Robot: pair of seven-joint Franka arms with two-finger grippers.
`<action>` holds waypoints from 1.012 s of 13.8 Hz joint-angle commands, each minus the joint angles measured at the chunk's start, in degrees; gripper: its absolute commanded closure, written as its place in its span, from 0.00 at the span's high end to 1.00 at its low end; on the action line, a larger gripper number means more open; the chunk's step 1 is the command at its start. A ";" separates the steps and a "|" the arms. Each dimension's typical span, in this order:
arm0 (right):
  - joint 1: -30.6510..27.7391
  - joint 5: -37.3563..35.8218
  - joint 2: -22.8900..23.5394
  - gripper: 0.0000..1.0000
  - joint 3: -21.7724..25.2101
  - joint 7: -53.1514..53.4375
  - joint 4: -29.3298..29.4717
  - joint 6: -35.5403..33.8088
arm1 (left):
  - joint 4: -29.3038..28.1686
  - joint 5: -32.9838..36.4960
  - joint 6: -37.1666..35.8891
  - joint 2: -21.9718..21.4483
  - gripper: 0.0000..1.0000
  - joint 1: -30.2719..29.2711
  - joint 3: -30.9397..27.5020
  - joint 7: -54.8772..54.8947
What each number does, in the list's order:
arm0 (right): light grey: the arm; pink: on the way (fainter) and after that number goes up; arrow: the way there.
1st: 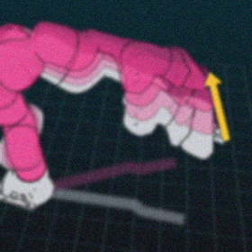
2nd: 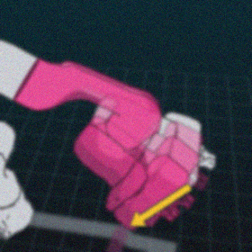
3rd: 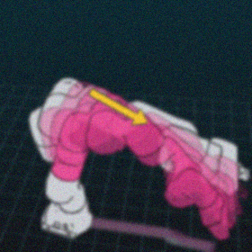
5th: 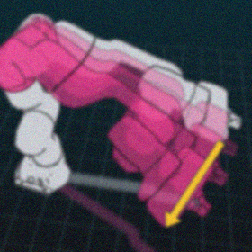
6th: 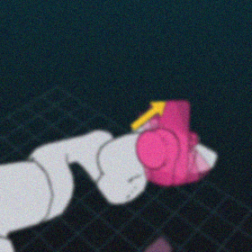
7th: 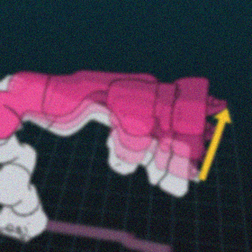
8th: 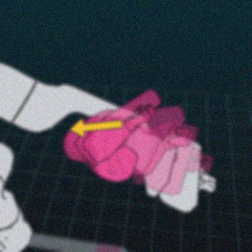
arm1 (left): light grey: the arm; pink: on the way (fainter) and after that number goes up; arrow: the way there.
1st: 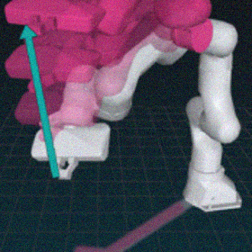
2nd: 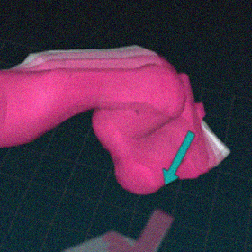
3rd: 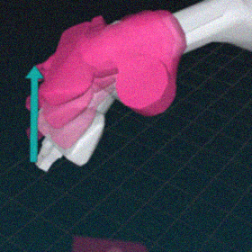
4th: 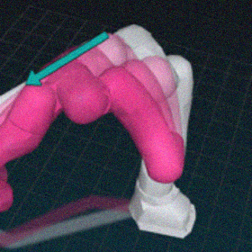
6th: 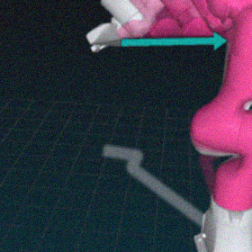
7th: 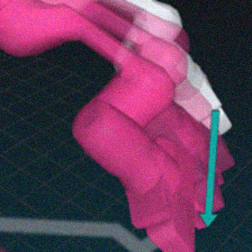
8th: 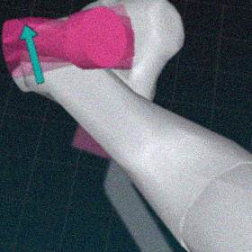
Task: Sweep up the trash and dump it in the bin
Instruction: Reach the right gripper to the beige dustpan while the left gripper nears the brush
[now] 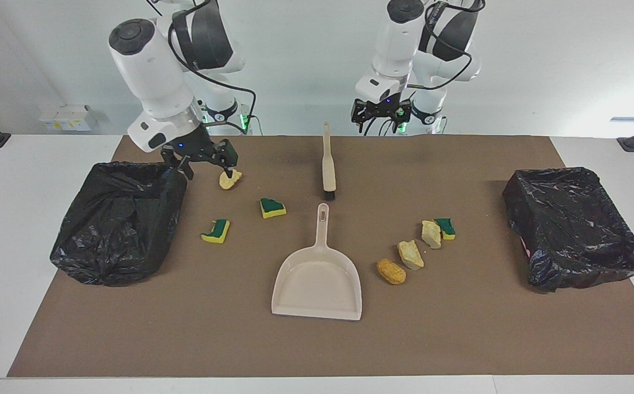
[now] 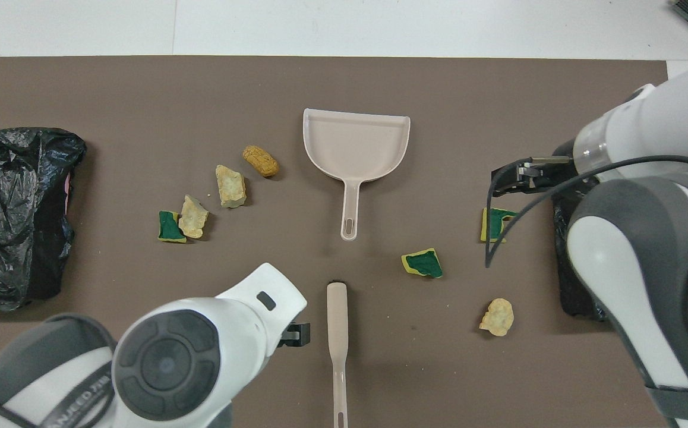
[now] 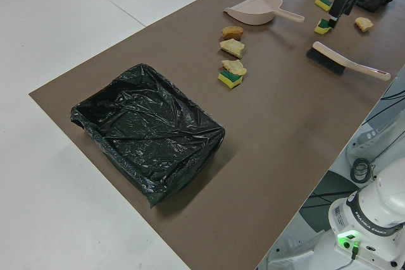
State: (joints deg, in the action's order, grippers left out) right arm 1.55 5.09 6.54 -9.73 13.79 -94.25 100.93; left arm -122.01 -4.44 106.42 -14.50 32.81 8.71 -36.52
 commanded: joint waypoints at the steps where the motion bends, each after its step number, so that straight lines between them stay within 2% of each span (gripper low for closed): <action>1: 3.01 0.45 5.57 1.00 -0.20 5.00 4.33 2.15 | -7.78 -0.66 8.86 -0.36 1.00 7.42 -1.24 -6.09; 3: 5.47 0.10 8.82 1.00 -0.20 9.39 6.09 5.22 | -9.38 -0.57 13.62 4.45 1.00 12.26 -1.15 -11.96; 7: 10.66 -1.30 14.98 1.00 0.15 13.88 9.34 10.67 | -12.19 -0.66 21.36 9.13 1.00 17.36 -1.06 -17.26; 10: 13.38 -3.15 19.37 1.00 0.15 17.57 13.55 11.82 | -13.42 -1.09 23.83 9.84 1.00 18.69 -1.06 -17.80; 14: 16.64 -7.01 23.86 1.00 -0.02 19.87 13.92 16.83 | -13.87 -1.27 26.56 13.45 1.00 20.80 -1.15 -20.16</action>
State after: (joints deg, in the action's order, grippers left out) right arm 16.80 0.75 26.91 -9.74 32.11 -82.62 115.93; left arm -135.29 -4.75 130.70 -2.16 51.38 8.75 -54.78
